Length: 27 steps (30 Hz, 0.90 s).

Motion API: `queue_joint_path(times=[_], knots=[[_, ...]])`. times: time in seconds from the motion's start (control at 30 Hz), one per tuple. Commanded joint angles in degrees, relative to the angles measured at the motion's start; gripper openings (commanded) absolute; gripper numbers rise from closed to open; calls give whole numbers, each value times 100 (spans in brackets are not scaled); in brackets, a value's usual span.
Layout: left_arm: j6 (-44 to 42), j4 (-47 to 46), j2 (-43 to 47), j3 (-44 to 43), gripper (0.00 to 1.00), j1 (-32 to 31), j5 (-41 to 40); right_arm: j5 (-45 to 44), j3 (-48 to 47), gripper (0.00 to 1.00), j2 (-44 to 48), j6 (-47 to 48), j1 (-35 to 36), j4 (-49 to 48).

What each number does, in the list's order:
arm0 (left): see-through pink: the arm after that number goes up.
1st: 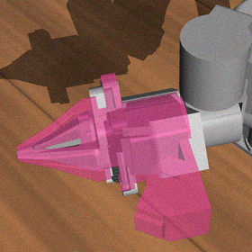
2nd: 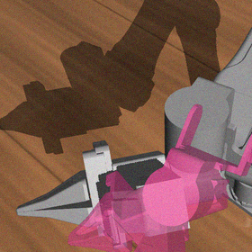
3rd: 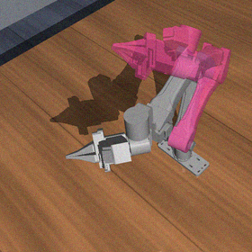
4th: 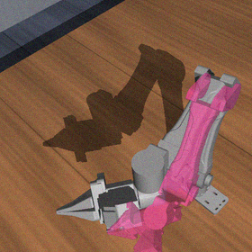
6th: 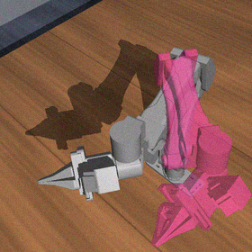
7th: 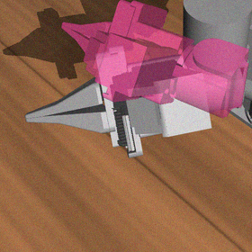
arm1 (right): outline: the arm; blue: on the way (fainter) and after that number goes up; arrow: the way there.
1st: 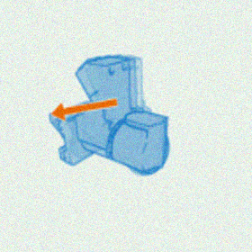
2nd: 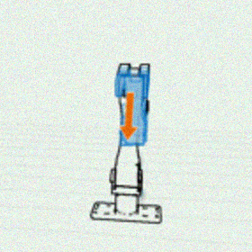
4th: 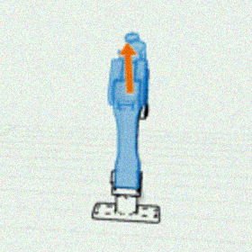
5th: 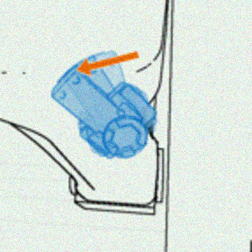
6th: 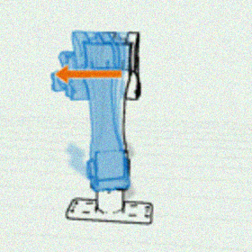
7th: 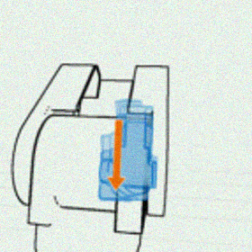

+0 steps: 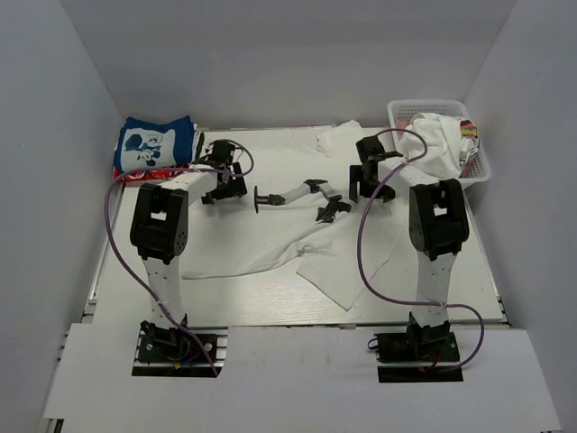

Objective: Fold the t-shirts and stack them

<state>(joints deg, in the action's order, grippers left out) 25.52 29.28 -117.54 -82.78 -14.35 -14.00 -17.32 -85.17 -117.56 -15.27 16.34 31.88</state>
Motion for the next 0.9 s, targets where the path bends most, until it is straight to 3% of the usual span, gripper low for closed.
queue_joint_path(times=[0.0,0.17,0.3,0.43,0.57,0.77,0.87], knots=[[-240,-133,-234,-343,100,37,388,-448,-683,90,-548,691,-148,328],[-425,96,-384,-1213,100,37,652,-430,-1527,90,-804,1201,-122,433],[-557,289,89,-1337,100,37,917,192,-1364,90,-149,1324,35,373],[-259,342,1318,-366,100,-15,706,422,24,90,1128,1132,273,-488],[915,788,2768,910,100,98,531,843,1211,90,2489,816,641,-1384],[2498,1754,4526,3440,100,345,-409,301,2644,90,3773,323,1450,-1351],[2817,1757,4984,4031,100,459,-244,151,3075,90,4231,165,1855,-1176]])
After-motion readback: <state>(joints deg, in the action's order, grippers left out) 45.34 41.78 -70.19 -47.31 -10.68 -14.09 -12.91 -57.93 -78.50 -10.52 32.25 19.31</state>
